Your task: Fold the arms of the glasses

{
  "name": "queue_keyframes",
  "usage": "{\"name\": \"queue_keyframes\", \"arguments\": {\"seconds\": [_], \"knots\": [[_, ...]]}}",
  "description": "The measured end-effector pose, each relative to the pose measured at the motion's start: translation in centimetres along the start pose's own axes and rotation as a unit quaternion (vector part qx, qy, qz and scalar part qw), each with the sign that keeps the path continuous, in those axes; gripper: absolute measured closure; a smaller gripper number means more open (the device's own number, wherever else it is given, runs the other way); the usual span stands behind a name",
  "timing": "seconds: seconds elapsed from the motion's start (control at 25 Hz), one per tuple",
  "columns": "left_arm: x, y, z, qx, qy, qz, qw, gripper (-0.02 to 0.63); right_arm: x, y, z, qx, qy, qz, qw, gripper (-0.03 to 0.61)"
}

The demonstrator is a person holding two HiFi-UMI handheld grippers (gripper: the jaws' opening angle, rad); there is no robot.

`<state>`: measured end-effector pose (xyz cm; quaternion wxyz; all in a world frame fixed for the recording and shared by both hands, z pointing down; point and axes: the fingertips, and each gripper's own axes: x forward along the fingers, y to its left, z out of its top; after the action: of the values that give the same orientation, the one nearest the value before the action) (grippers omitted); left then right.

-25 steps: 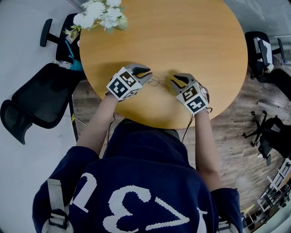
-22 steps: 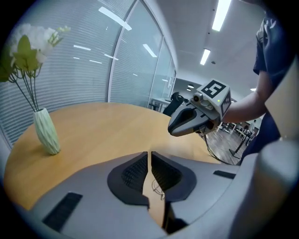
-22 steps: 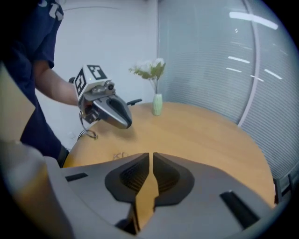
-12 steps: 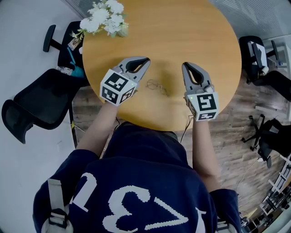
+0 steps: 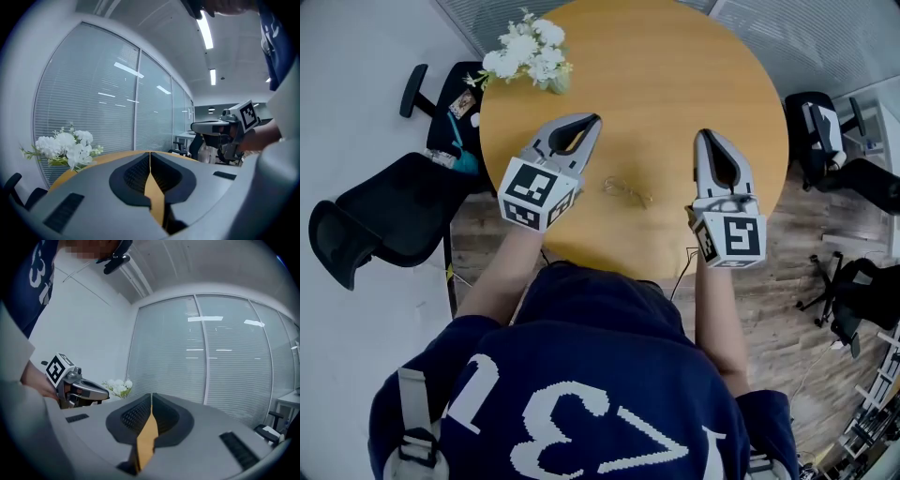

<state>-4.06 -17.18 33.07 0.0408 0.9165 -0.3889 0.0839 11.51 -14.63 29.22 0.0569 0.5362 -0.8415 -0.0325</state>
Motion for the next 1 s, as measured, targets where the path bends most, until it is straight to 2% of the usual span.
{"name": "queue_keyframes", "arguments": {"seconds": [0.12, 0.32, 0.76, 1.0], "knots": [[-0.9, 0.1, 1.2, -0.016, -0.018, 0.002, 0.9997, 0.595, -0.8, 0.0, 0.7, -0.002, -0.011, -0.003, 1.000, 0.546], [-1.9, 0.4, 2.2, -0.009, -0.034, 0.019, 0.9992, 0.595, -1.7, -0.1, 1.5, -0.001, -0.021, -0.009, 1.000, 0.549], [-2.4, 0.1, 3.6, -0.006, -0.057, 0.024, 0.9981, 0.596, -1.9, -0.4, 3.9, -0.008, -0.048, -0.015, 0.999, 0.549], [-2.4, 0.3, 3.8, -0.009, -0.063, 0.031, 0.9975, 0.596, -2.0, -0.3, 3.9, -0.012, -0.050, -0.018, 0.999, 0.549]]}}
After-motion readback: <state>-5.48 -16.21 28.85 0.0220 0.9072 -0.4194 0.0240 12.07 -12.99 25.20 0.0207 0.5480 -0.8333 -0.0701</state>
